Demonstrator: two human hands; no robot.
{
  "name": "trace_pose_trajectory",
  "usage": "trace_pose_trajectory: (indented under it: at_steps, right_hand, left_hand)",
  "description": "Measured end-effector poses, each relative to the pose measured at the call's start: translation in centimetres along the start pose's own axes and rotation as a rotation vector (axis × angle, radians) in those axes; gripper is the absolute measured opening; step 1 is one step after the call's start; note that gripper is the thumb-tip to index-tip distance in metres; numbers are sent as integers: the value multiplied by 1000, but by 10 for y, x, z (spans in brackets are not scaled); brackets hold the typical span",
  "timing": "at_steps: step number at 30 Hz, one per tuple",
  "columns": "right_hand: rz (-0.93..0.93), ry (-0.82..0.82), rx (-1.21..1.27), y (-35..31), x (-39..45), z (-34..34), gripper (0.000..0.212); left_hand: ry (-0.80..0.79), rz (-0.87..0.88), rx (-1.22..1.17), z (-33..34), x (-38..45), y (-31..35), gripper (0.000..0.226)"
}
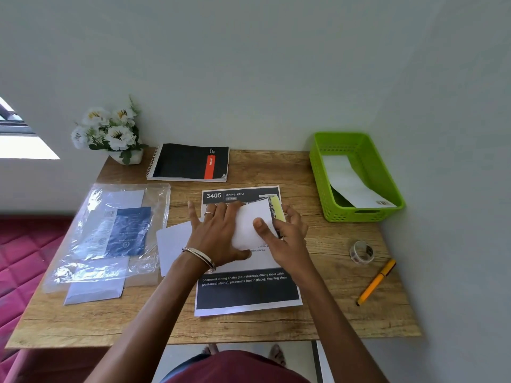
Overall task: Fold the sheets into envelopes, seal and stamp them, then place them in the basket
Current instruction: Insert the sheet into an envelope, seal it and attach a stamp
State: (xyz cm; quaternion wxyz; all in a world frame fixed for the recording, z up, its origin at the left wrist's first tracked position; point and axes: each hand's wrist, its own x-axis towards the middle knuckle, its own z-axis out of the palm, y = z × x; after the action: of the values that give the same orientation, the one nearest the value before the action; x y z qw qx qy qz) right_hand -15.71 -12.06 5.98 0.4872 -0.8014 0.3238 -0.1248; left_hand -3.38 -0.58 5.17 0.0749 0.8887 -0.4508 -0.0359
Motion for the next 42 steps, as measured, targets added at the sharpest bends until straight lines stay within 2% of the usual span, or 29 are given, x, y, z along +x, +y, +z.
trace_pose_trajectory:
  at_steps: [3, 6, 9, 12, 13, 15, 17, 19, 23, 26, 29, 32, 36, 42]
  right_hand:
    - [31, -96, -31, 2, 3, -7, 64]
    - [5, -140, 145, 5, 6, -12, 41]
    - [-8, -33, 340, 6, 5, -13, 27]
    - [-13, 174, 426, 2, 4, -12, 41]
    - [7, 224, 471, 1, 4, -12, 47]
    - [45, 281, 549, 0, 4, -12, 52]
    - [32, 294, 551, 1, 5, -13, 43]
    - [-1, 286, 521, 2, 5, -13, 31]
    - [-6, 232, 570, 3, 4, -12, 15]
    - [52, 196, 659, 0, 5, -14, 18]
    - [76, 190, 605, 2, 10, -20, 15]
    - [119, 127, 572, 2, 14, -26, 27]
    - [103, 86, 609, -4, 13, -32, 13]
    - [60, -57, 592, -16, 8, -26, 16]
  left_hand:
    - [-2, 0, 21, 1, -1, -1, 104]
    - [3, -2, 17, 1, -2, 0, 105]
    - [-54, -26, -17, -1, -2, 4, 117]
    - [-105, -69, -149, -7, -1, 9, 123]
    - [-89, -87, -213, -10, 0, 11, 118]
    - [15, -120, -358, -13, 3, 14, 90]
    - [119, -134, -481, -17, 6, 15, 56]
    - [133, -161, -558, -21, 8, 14, 40]
    - [138, -227, -633, -20, 8, 12, 33]
    - [129, -242, -666, -22, 7, 12, 31]
    - [125, -223, -666, -26, 6, 13, 30]
    - [118, -222, -664, -28, 5, 14, 28]
    - [90, -222, -741, -34, 6, 16, 15]
    - [93, -196, -757, -48, 13, 28, 18]
